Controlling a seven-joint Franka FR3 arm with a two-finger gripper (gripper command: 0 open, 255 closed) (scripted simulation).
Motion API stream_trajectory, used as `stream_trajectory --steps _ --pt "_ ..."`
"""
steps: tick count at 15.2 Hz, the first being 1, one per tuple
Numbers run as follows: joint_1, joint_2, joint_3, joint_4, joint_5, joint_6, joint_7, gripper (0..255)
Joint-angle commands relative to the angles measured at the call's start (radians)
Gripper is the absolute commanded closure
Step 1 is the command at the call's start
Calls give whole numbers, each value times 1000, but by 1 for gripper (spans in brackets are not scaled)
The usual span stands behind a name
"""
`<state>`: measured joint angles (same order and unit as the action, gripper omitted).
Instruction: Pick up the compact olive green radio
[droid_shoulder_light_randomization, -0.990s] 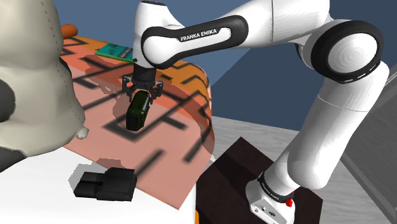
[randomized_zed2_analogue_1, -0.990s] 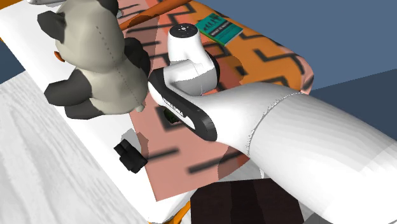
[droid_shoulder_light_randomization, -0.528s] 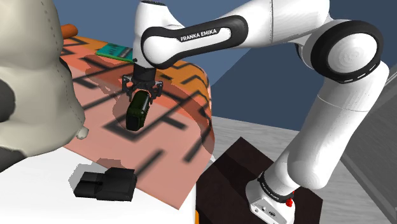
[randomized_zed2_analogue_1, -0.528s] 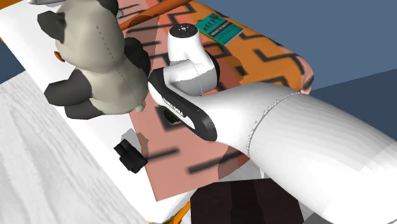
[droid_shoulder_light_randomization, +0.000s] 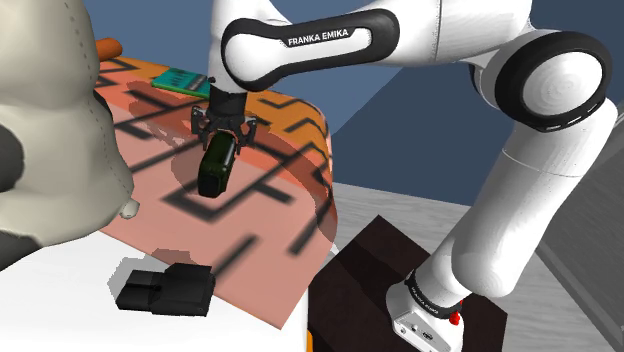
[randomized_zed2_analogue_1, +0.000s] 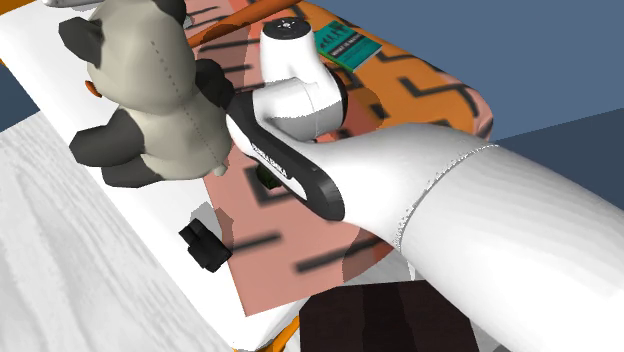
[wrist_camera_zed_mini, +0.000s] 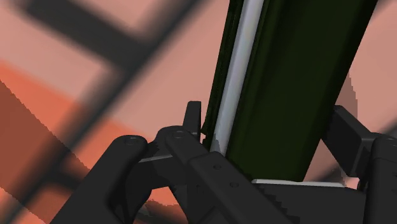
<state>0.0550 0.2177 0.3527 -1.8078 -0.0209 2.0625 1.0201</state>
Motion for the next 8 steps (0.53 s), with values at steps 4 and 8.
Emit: stream_trajectory --steps 4,8 --pt "-1 -21 2 45 8 -63 -2 255" --pt "-2 -31 3 86 11 -114 -3 255"
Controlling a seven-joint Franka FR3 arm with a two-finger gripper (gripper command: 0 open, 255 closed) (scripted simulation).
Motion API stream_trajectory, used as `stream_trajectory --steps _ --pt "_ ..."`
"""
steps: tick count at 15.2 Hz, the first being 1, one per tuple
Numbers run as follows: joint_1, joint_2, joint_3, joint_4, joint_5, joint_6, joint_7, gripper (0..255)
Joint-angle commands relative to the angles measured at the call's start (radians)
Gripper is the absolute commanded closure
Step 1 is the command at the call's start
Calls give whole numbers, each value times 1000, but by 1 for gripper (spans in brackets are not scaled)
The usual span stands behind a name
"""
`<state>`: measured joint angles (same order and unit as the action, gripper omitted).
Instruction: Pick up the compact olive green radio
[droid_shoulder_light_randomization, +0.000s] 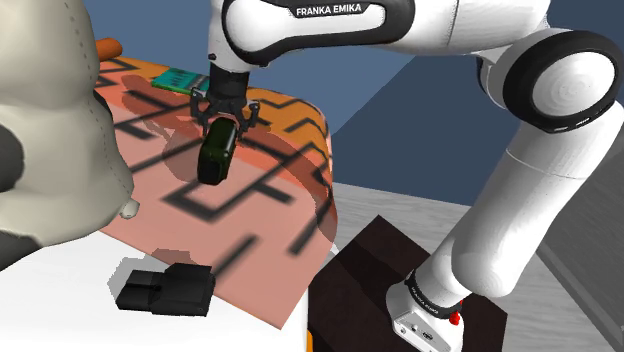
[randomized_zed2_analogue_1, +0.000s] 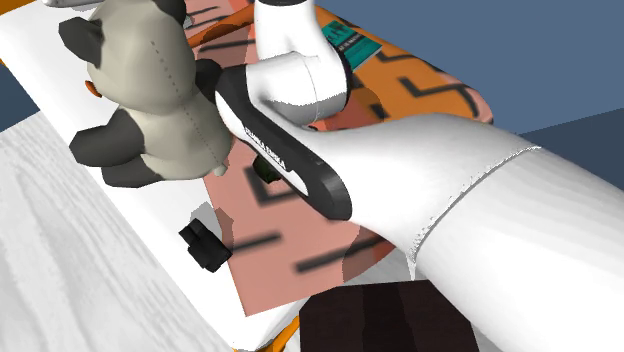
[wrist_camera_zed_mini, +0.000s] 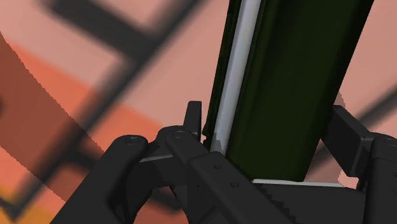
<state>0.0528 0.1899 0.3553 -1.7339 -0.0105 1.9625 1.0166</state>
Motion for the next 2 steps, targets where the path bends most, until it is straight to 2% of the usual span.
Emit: stream_trajectory --steps 1,2 --pt "0 -3 1 14 1 -16 1 255" --pt "0 -3 1 14 1 -16 1 255"
